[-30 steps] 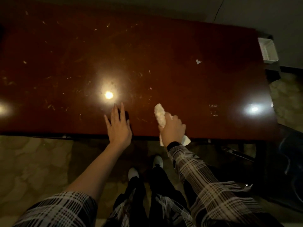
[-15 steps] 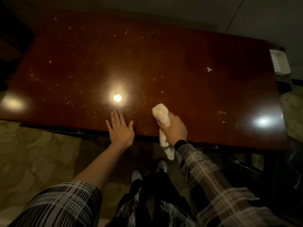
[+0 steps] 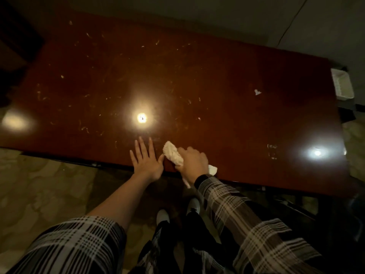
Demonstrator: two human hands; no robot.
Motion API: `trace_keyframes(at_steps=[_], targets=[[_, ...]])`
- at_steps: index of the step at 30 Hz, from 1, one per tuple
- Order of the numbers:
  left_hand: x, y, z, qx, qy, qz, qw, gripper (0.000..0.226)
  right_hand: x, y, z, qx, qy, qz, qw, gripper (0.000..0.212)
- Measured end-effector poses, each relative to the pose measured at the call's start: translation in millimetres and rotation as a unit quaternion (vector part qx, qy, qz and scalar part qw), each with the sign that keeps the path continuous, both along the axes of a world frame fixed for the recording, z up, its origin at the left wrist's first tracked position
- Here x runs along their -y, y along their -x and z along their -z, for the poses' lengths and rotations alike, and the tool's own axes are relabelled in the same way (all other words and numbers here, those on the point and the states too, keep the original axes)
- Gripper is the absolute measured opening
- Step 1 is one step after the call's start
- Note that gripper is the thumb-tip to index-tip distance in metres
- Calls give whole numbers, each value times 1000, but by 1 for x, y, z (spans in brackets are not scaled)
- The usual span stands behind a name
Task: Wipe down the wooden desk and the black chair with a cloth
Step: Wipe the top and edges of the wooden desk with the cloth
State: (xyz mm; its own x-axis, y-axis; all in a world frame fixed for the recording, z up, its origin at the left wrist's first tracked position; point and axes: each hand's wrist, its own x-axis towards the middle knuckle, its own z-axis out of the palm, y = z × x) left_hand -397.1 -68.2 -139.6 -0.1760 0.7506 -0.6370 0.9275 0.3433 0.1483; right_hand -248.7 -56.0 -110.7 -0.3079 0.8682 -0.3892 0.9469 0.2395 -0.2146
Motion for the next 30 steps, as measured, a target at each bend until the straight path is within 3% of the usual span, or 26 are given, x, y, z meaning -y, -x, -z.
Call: trace_keyframes(at_steps=[2, 4, 6, 8, 11, 17, 25, 30], targets=[[0, 1, -2, 12, 13, 3, 1000, 72, -18, -18, -2, -13, 0, 11, 1000, 45], [-2, 2, -3, 22, 28, 3, 999, 73, -43, -43, -2, -79, -21, 127, 988, 31], [-5, 4, -3, 27, 43, 4, 999, 73, -70, -68, 1, -125, -58, 270, 953, 28], [-8, 4, -3, 31, 61, 3, 998, 74, -94, -86, 5, -95, -67, 312, 943, 34], [-10, 1, -4, 11, 74, 0, 997, 74, -119, -94, 11, -40, -59, 297, 952, 38], [-44, -3, -11, -32, -81, 9, 996, 70, -148, -82, 17, -54, -73, 304, 948, 37], [-104, 12, -9, -40, -68, 49, 996, 62, -185, -47, 11, 21, -67, 275, 959, 42], [-122, 0, -14, -81, -51, 90, 991, 58, -138, -1, 9, 10, -58, 105, 993, 45]])
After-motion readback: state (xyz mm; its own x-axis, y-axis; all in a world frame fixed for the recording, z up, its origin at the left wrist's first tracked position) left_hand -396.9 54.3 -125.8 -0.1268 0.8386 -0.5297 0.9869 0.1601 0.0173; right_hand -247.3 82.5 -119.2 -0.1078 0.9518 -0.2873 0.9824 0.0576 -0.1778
